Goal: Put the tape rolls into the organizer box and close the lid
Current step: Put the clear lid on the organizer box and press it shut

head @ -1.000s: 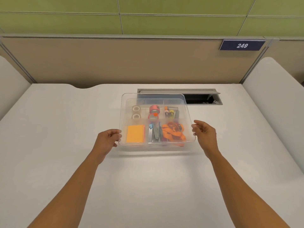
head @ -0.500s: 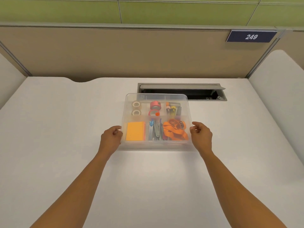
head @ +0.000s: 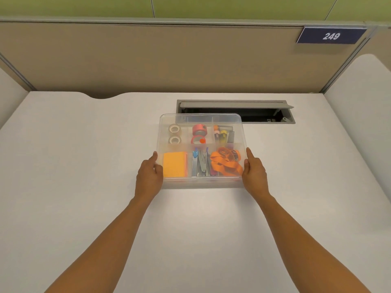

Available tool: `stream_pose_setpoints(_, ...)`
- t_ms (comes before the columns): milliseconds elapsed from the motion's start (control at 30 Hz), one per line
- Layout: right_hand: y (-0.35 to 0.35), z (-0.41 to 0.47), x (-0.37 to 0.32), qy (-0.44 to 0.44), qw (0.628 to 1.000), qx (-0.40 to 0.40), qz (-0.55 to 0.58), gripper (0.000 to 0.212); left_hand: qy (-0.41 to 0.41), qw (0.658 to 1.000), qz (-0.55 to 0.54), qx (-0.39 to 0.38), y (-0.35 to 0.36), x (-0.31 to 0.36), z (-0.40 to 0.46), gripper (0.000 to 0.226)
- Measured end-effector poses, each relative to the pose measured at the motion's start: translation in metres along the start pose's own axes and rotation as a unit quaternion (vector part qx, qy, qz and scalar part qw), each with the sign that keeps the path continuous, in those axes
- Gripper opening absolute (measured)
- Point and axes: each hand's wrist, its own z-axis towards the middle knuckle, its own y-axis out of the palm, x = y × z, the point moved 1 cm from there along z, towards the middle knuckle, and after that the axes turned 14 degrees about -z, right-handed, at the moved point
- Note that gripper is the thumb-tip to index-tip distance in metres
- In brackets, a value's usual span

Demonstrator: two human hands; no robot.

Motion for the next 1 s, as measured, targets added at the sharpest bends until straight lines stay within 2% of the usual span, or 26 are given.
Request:
stream_pose_setpoints(133, 0.002, -0.002, 0.0, 0.005, 1.0, -0.002, -0.013, 0.048, 0.055, 0.991, 0.121, -0.001, 0.001, -0.005, -0.006, 0.052)
stream_pose_setpoints(467, 0.002, 0.001, 0.001, 0.009, 1.0, 0.0, -0.024, 0.049, 0.072, 0.988, 0.134, 0.005, 0.003, -0.006, -0.006, 0.05)
stream_pose_setpoints(600, -0.005, 0.004, 0.001, -0.006, 0.997, 0.005, -0.072, 0.046, 0.086, 0.981, 0.173, -0.016, -0.004, -0.006, 0.001, 0.05)
stream_pose_setpoints(733, -0.018, 0.018, -0.002, -0.007, 0.994, 0.05, -0.094, 0.037, 0.098, 0.987, 0.124, -0.025, -0.011, -0.003, 0.014, 0.054)
stream_pose_setpoints(900, -0.02, 0.052, -0.018, -0.018, 0.99, 0.081, -0.112, 0.047, 0.133, 0.987, 0.071, 0.052, -0.005, 0.016, 0.038, 0.054)
stream_pose_setpoints(1000, -0.011, 0.073, -0.024, -0.065, 0.991, 0.05, -0.107, 0.054, 0.101, 0.99, 0.097, 0.005, 0.007, 0.023, 0.062, 0.067)
